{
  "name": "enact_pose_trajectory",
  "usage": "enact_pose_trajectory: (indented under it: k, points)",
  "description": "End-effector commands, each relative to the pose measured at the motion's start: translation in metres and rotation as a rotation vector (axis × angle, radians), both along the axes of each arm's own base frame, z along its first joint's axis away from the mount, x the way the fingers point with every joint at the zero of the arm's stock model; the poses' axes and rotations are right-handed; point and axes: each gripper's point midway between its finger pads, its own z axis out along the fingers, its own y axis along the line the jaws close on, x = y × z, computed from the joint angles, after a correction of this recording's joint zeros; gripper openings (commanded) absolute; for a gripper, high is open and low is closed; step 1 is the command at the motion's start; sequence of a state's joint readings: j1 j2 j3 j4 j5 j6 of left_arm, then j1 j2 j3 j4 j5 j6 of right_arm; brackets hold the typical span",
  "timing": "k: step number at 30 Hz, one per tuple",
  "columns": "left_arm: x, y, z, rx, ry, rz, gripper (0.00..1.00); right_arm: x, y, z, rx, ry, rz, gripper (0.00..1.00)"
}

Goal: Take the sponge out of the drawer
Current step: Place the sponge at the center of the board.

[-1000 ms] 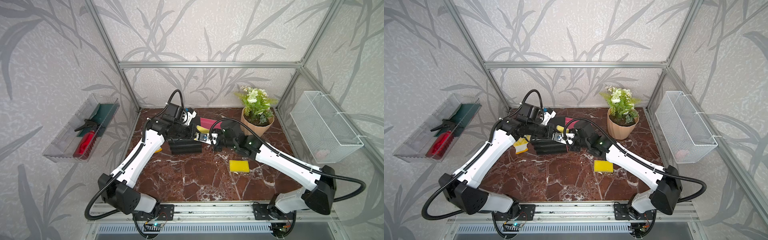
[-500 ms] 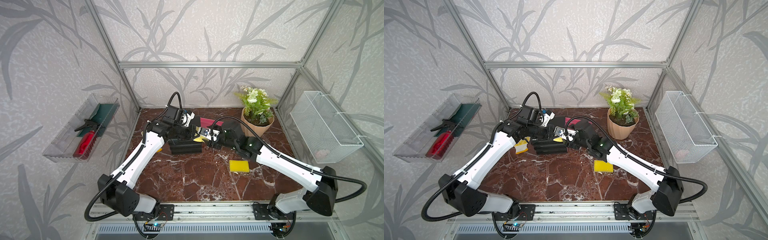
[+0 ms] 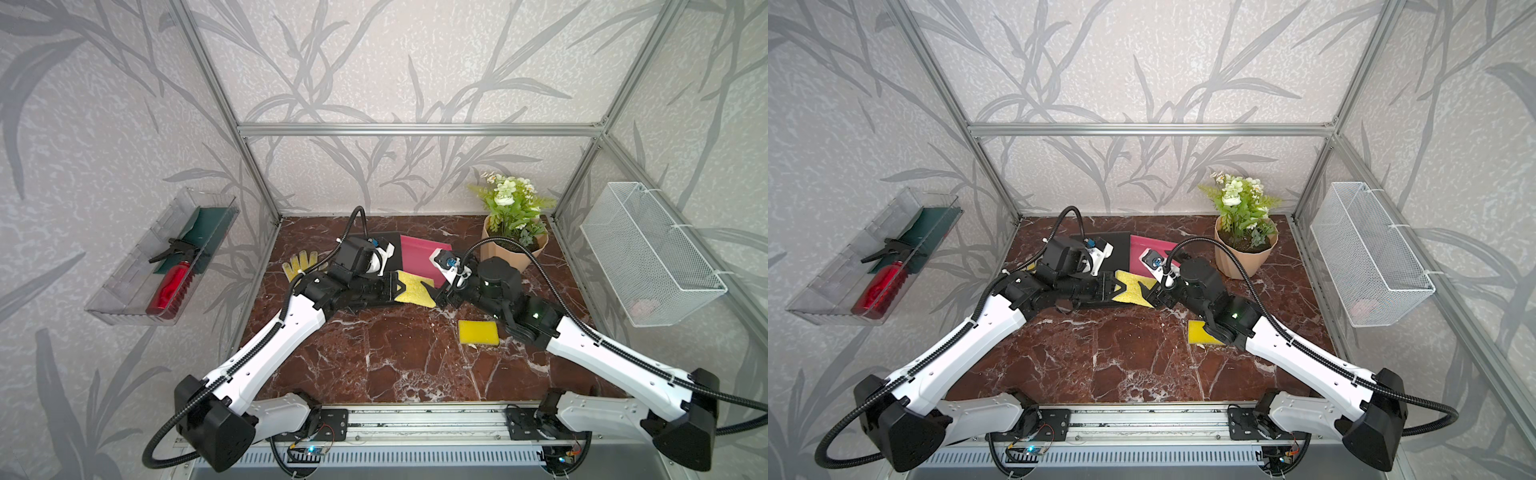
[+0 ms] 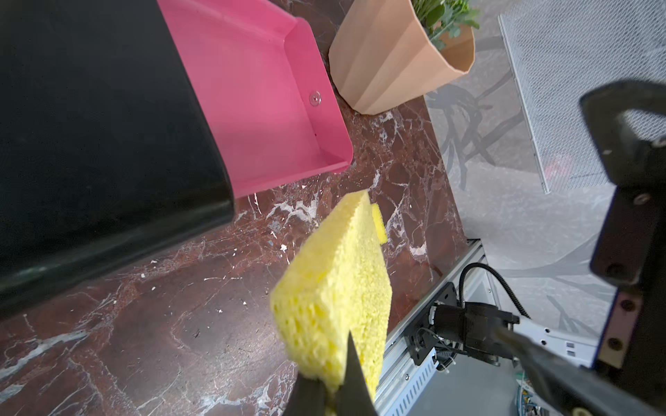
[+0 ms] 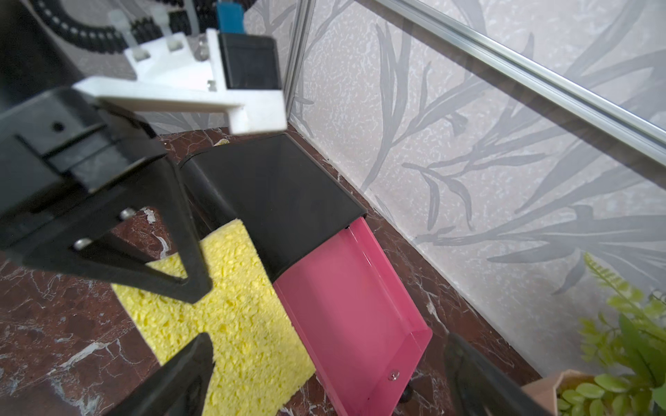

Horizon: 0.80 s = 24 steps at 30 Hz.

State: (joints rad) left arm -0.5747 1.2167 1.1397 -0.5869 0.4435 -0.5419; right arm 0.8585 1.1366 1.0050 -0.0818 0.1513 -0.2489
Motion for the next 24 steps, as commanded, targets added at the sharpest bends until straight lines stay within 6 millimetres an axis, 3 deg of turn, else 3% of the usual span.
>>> enact_pose_trajectory:
  k: [1,7,12,24]
  points:
    - [0.000,-0.006,-0.006,-0.008,-0.050,0.049,0.00,0.000,-0.016,0.009,0.106,0.021,-0.092,0.99]
    - [-0.014,-0.010,-0.047,-0.013,-0.031,0.084,0.00,-0.001,-0.046,0.005,0.137,0.043,-0.218,0.99]
    - [-0.021,-0.016,-0.075,-0.040,-0.008,0.105,0.00,-0.008,-0.057,-0.005,0.172,0.088,-0.248,0.99]
    - [-0.026,-0.056,-0.139,0.026,0.052,0.074,0.00,-0.022,-0.085,-0.019,0.187,0.118,-0.312,0.99]
